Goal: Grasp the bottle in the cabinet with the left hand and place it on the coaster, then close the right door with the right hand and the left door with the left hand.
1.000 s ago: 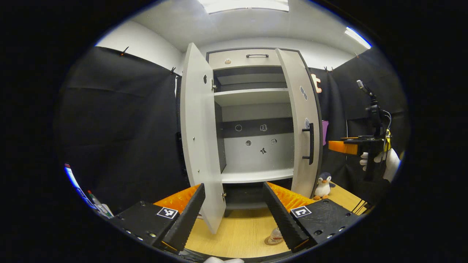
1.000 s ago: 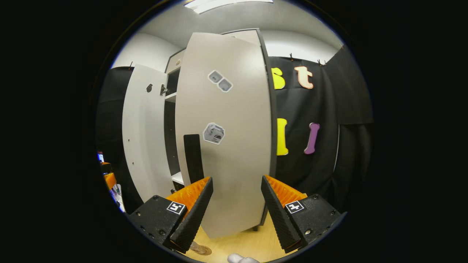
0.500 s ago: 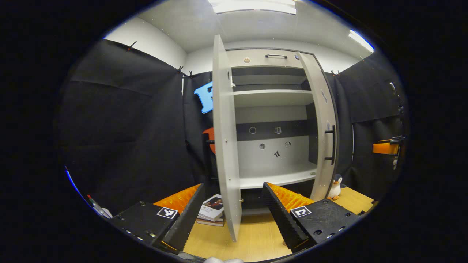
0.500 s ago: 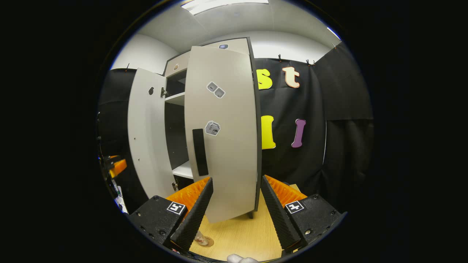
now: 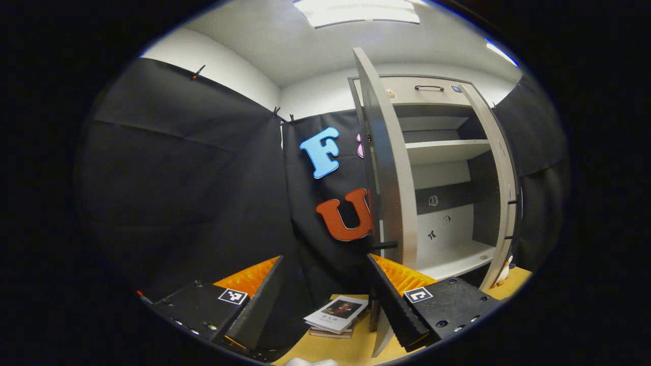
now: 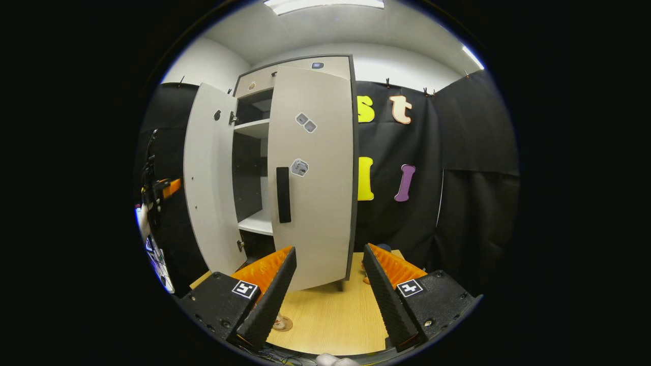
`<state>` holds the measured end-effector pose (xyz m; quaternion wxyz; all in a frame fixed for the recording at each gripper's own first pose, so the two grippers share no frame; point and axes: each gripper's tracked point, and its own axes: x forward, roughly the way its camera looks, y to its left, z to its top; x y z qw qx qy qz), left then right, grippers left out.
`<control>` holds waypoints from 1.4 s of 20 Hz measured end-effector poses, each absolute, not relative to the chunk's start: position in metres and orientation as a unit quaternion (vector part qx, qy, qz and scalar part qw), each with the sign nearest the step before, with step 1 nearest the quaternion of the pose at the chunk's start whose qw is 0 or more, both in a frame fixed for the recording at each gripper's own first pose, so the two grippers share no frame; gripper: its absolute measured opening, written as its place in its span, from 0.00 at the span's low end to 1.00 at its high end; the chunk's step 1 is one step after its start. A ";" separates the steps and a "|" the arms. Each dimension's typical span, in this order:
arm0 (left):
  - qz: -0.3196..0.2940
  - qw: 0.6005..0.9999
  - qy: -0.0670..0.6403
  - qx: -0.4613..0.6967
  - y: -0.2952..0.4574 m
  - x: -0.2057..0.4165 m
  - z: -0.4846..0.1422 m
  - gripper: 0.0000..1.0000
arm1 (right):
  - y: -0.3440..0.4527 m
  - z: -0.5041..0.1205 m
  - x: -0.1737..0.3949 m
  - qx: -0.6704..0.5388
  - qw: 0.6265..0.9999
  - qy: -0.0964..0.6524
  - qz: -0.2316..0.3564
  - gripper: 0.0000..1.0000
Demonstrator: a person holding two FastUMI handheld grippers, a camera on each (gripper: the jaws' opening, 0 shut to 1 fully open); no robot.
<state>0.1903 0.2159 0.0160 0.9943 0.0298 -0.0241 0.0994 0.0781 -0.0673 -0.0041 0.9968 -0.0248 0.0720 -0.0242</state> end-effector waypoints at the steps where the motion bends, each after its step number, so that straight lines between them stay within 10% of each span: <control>1: 0.101 0.994 -0.021 0.034 0.220 0.197 0.014 0.96 | -0.067 -0.005 0.077 -0.024 0.997 0.074 -0.025 0.82; 28: -0.001 1.000 0.023 -0.019 0.120 0.238 -0.003 0.89 | -0.062 -0.012 0.070 -0.016 0.997 0.081 0.012 0.82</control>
